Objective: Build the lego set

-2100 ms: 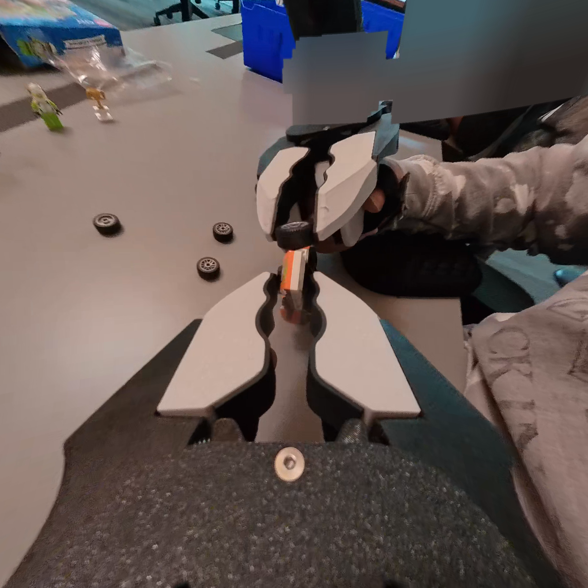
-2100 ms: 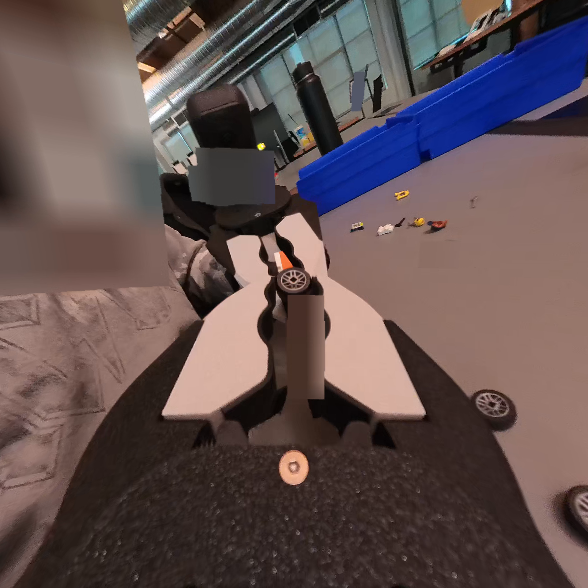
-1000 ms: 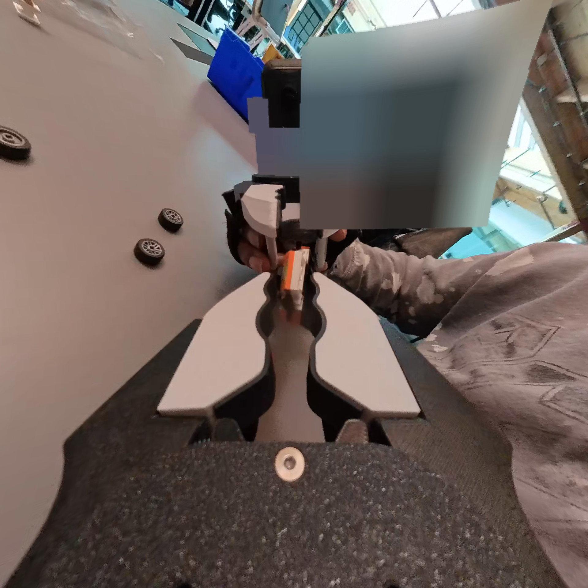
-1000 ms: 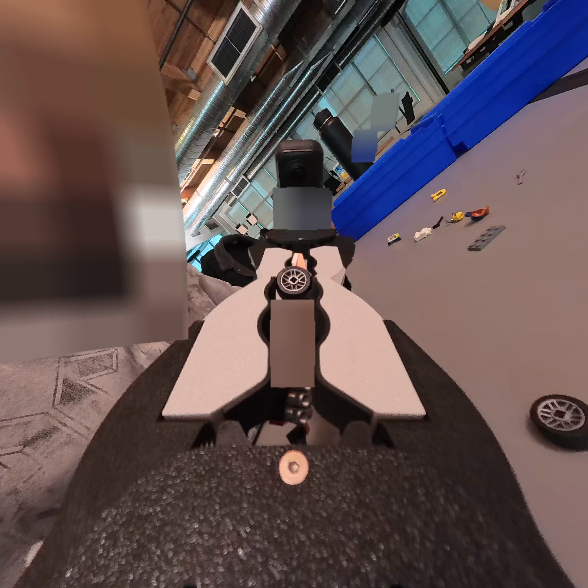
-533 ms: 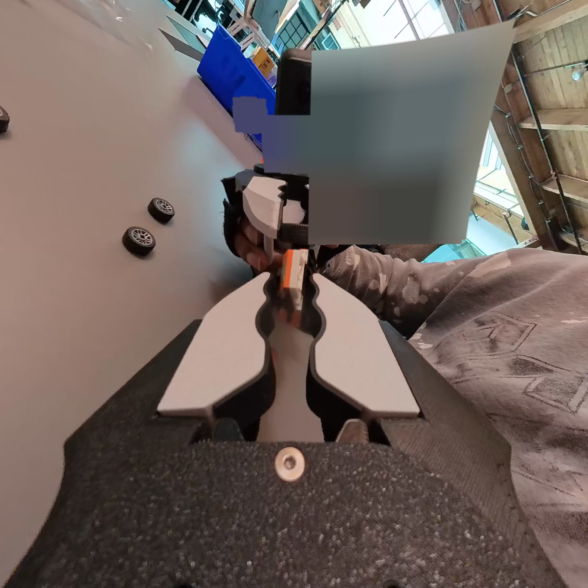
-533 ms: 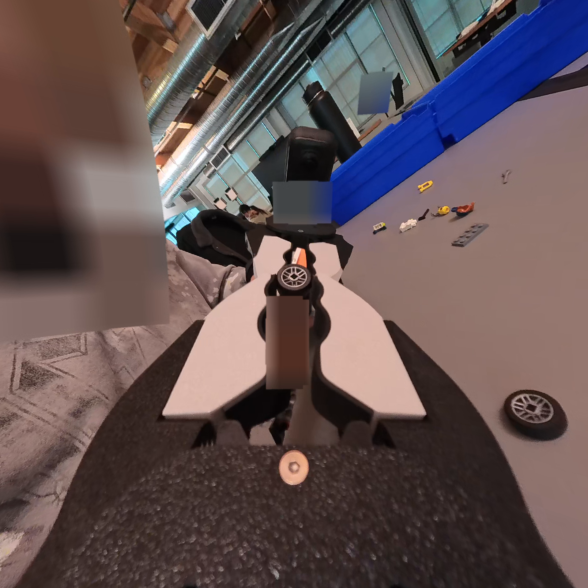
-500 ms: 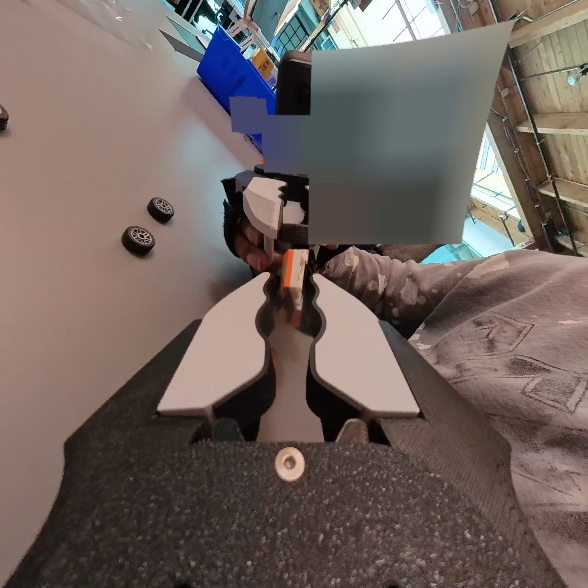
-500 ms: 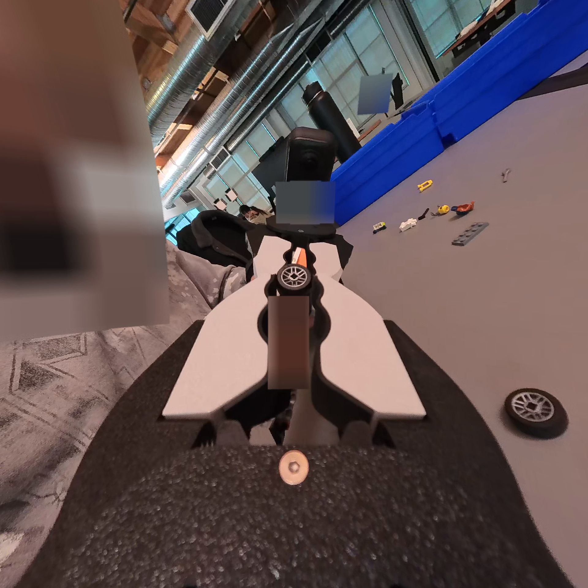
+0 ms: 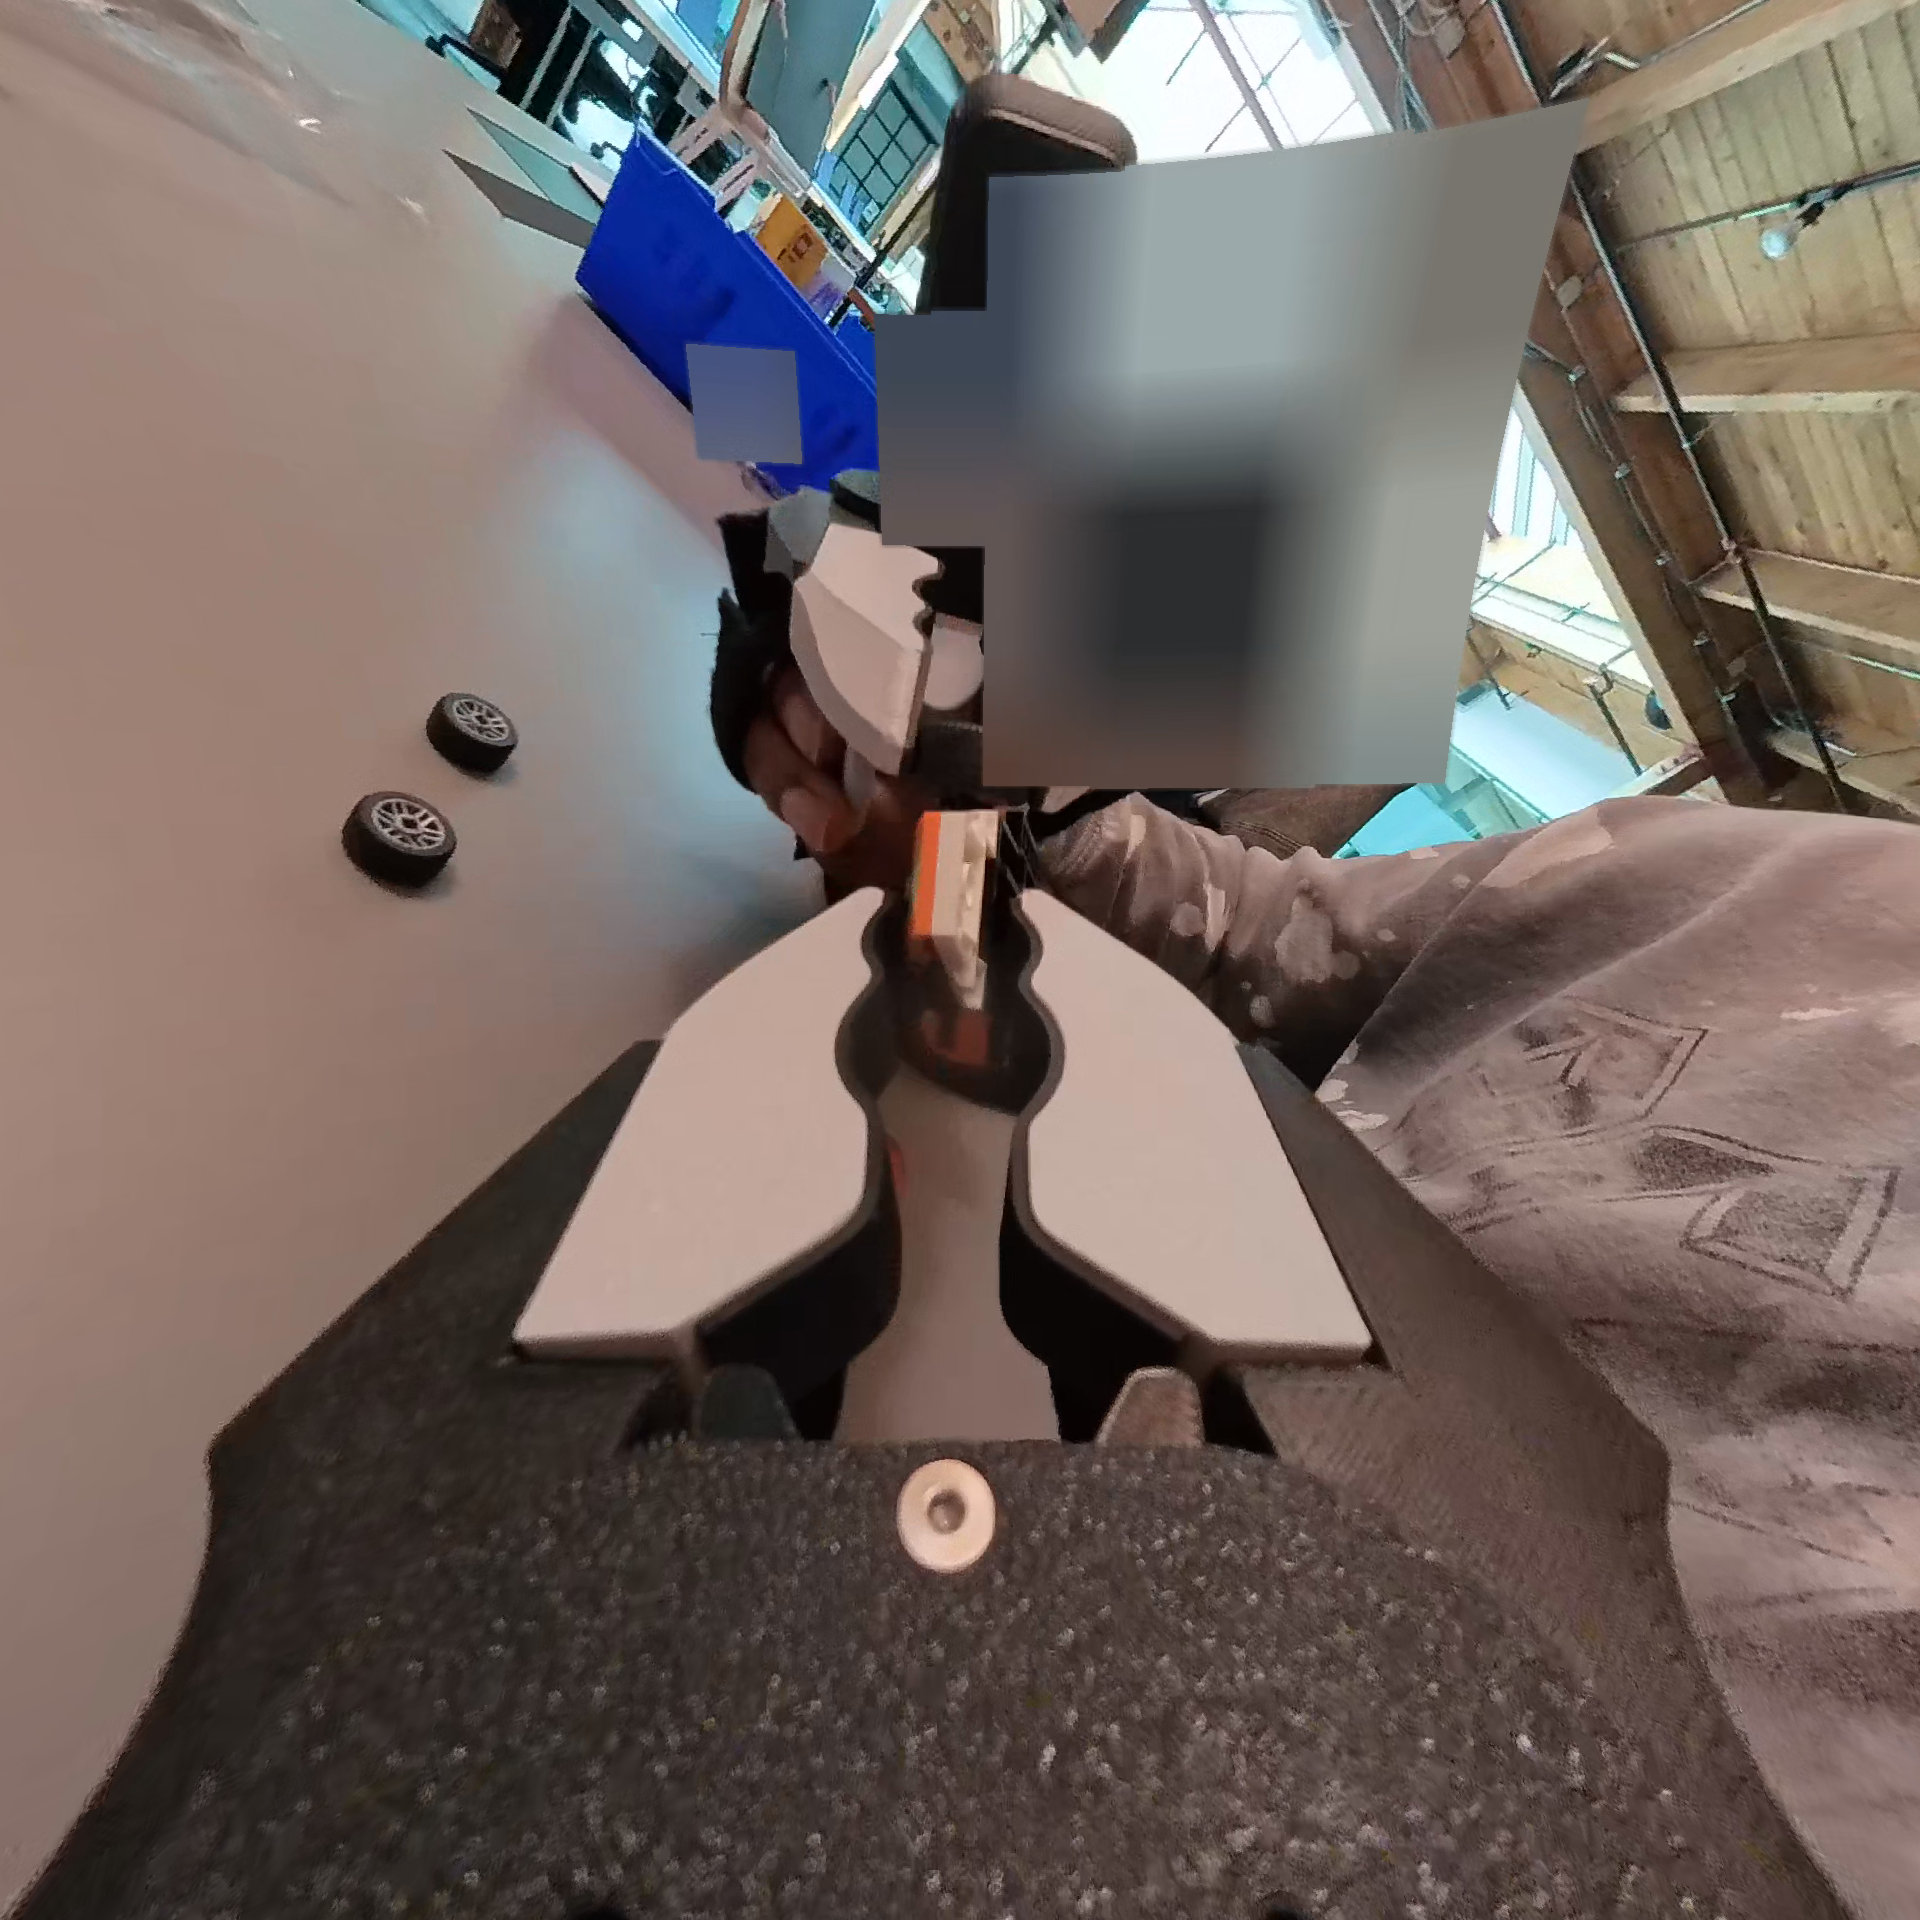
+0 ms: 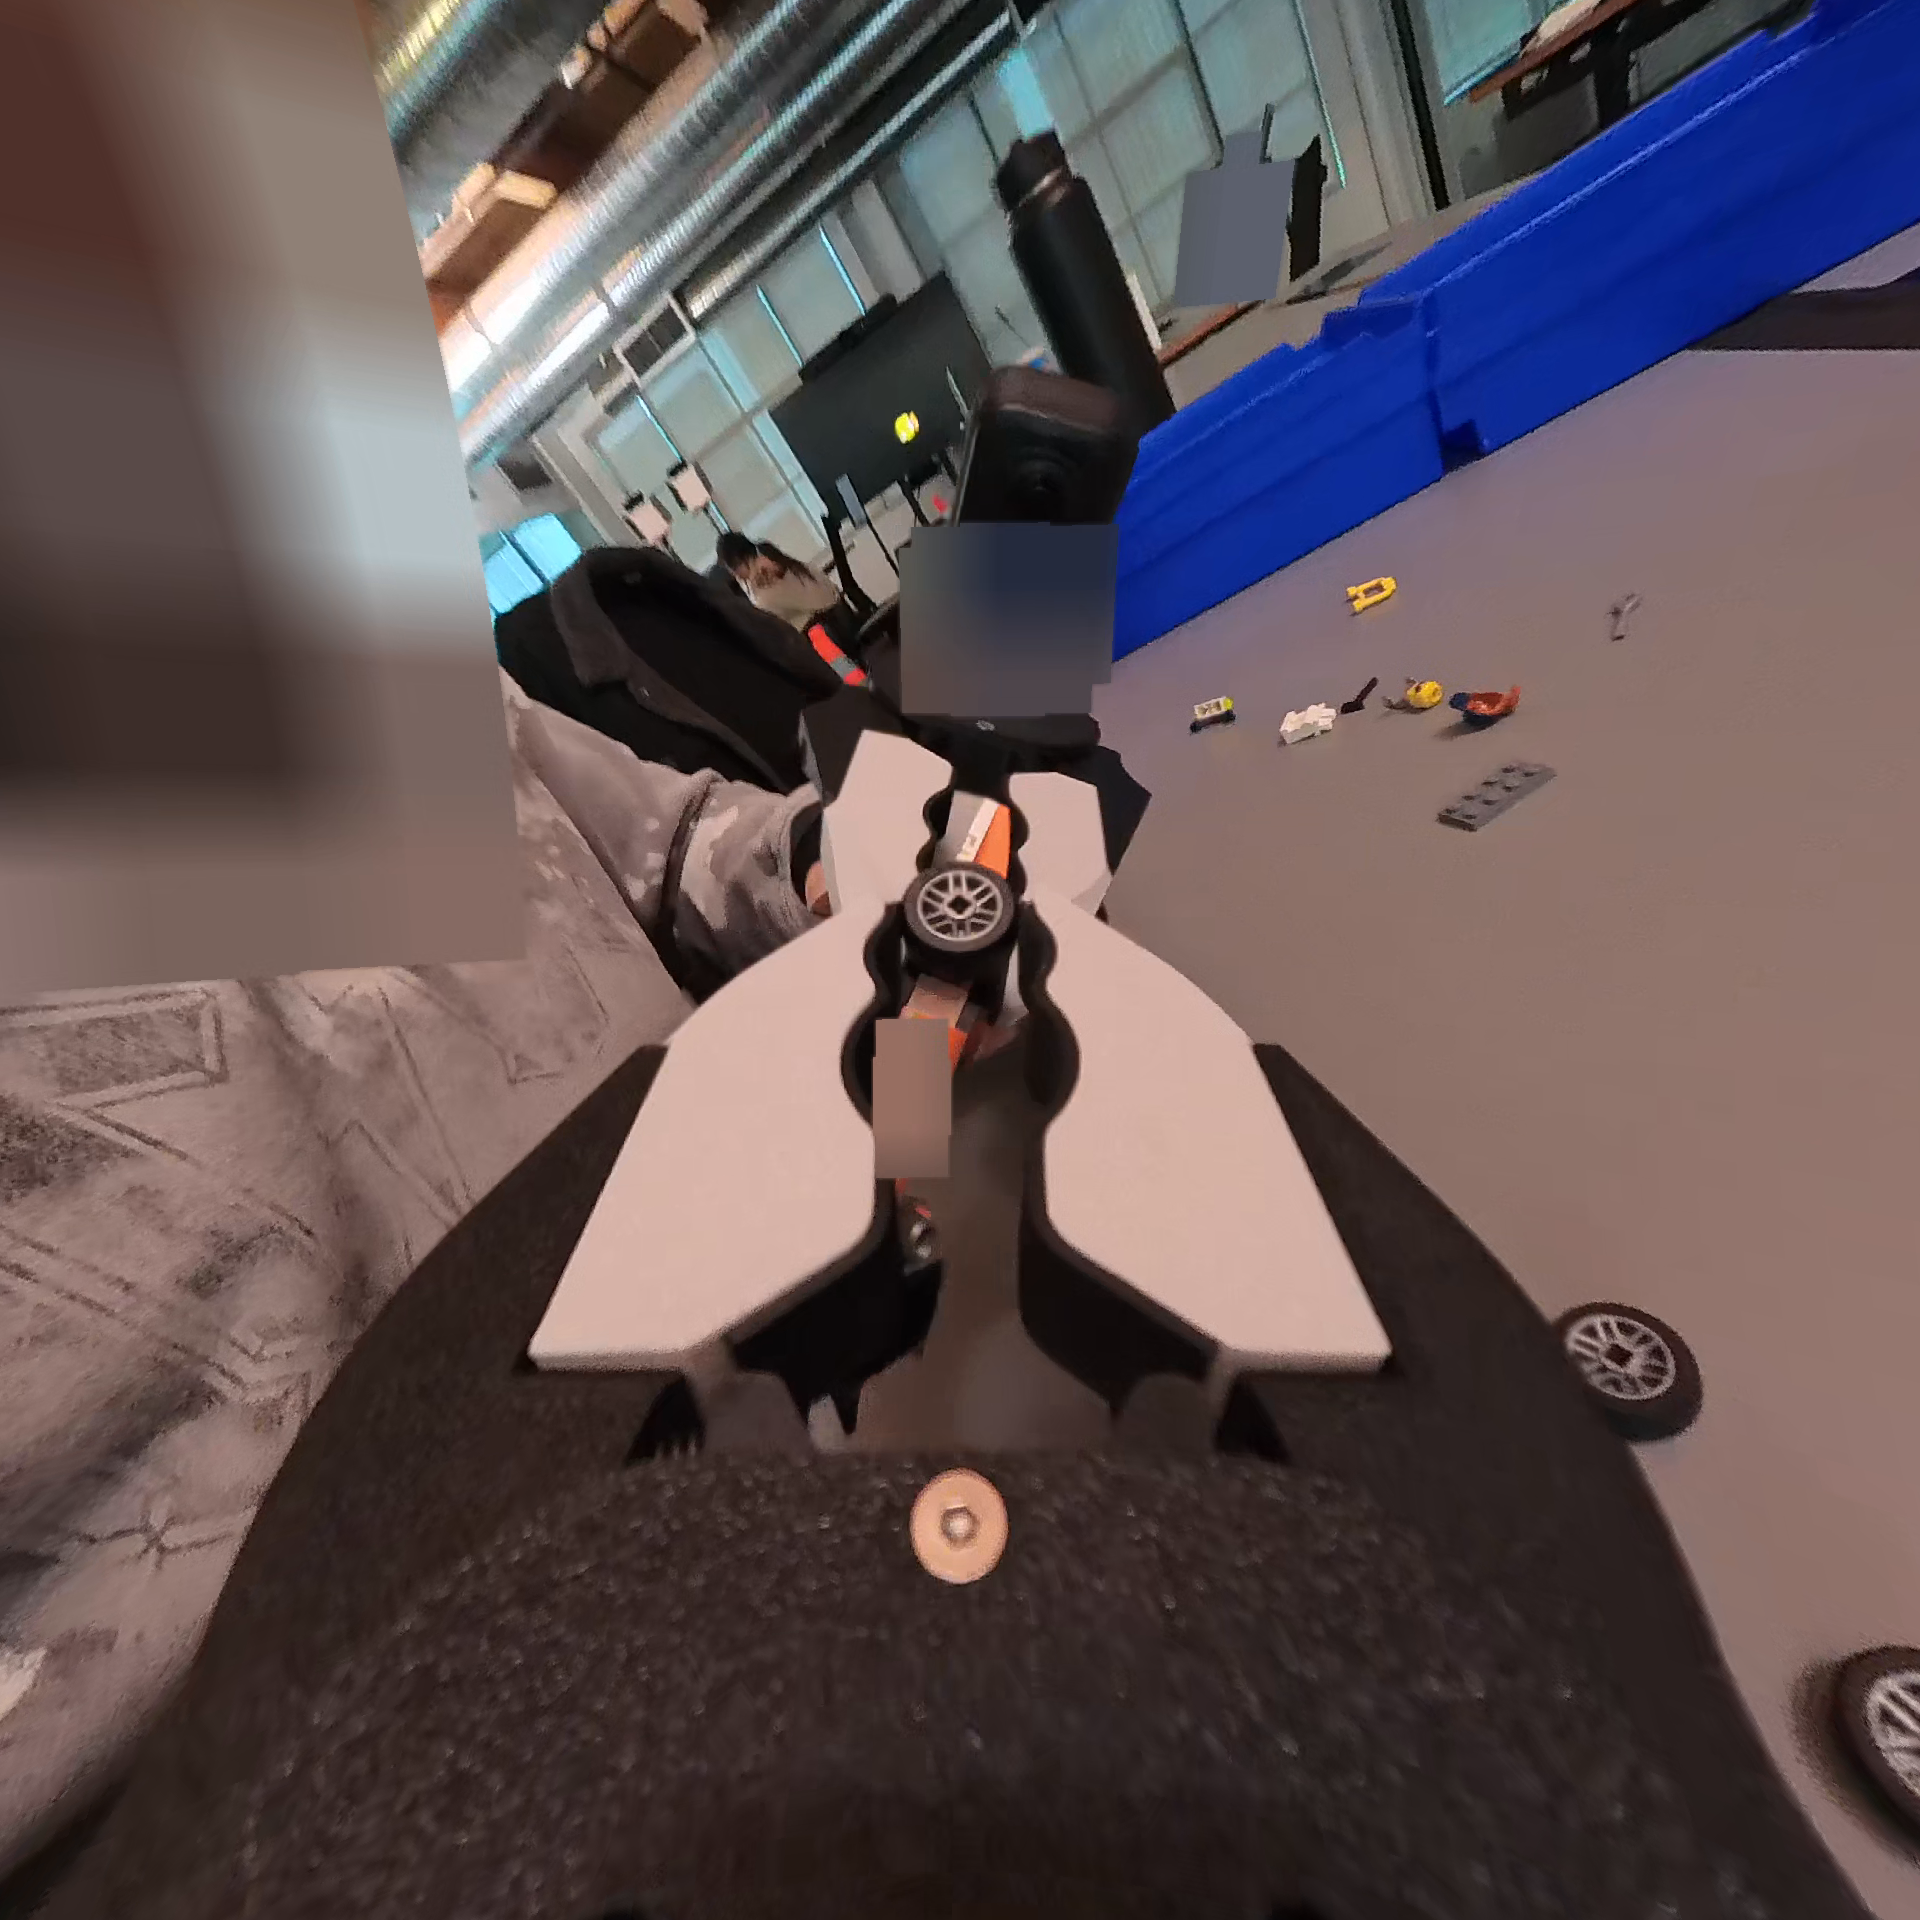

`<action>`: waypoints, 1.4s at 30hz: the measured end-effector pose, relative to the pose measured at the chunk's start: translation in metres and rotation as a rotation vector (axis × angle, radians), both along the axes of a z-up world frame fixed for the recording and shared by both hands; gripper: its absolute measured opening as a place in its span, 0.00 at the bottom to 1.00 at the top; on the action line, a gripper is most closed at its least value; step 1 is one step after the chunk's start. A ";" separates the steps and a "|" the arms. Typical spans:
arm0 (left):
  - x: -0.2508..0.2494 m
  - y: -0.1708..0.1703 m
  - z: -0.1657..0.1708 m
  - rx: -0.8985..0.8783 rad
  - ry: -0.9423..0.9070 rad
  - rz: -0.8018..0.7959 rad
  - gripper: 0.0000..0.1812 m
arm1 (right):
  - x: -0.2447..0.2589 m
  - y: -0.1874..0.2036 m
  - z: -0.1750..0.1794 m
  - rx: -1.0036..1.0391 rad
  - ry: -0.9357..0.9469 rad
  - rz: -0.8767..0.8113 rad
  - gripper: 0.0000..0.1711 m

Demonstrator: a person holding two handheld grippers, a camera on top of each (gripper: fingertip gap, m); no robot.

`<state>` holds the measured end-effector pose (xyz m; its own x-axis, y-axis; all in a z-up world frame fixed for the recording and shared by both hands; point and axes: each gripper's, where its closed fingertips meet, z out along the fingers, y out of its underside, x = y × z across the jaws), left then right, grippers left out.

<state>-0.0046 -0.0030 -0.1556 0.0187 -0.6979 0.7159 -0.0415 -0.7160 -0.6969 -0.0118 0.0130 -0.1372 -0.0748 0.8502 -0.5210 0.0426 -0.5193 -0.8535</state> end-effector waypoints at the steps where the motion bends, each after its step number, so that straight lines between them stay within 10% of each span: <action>1: 0.000 -0.001 0.002 0.005 -0.007 0.001 0.10 | 0.001 -0.001 0.000 0.003 -0.012 0.012 0.12; 42: 0.006 -0.039 -0.028 0.227 0.292 -0.178 0.09 | 0.009 -0.042 -0.031 0.359 -0.755 0.490 0.12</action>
